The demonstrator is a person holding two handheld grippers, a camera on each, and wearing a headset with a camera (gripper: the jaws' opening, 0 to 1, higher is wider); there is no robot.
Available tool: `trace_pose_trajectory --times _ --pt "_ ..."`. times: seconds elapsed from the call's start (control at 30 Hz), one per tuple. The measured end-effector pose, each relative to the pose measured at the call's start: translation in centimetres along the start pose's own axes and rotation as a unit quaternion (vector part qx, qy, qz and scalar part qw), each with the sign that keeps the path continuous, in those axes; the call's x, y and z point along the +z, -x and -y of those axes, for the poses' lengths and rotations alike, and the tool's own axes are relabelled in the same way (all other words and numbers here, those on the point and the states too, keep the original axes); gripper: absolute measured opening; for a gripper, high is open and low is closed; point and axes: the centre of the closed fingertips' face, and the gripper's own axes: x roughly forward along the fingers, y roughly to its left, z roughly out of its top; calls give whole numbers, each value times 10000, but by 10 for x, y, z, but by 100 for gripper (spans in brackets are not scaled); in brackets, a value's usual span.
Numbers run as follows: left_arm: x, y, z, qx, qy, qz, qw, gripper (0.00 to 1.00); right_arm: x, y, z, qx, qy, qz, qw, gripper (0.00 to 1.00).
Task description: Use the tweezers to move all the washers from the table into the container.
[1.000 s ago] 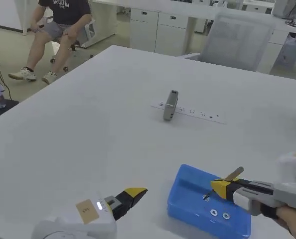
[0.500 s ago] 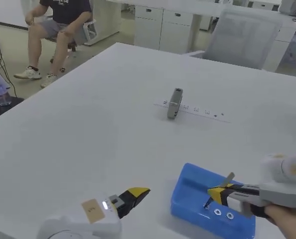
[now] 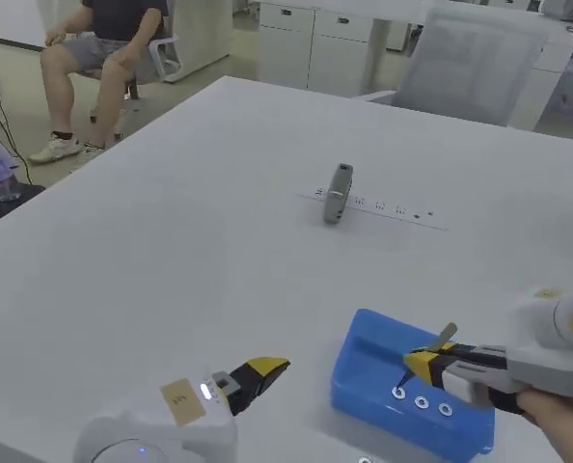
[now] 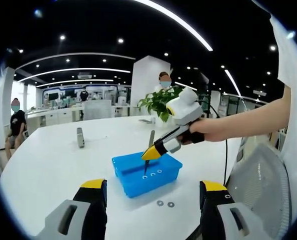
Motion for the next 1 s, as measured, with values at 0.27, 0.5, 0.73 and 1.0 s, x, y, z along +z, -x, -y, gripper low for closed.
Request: trace_pose_trajectory --times 0.27,0.5,0.73,1.0 --pt "-3 0 2 -23 -44 -61 10000 76 13 25 -22 226 -17 367 9991 4" --pt "-4 0 3 -53 -59 -81 9999 76 12 38 -52 569 -73 456 9973 3" --pt "-4 0 4 -58 -66 -93 9999 76 -17 33 -75 913 -73 118 9957 4" --pt "-5 0 5 -63 -88 -116 9999 76 -54 20 -78 961 -243 -336 9945 4"
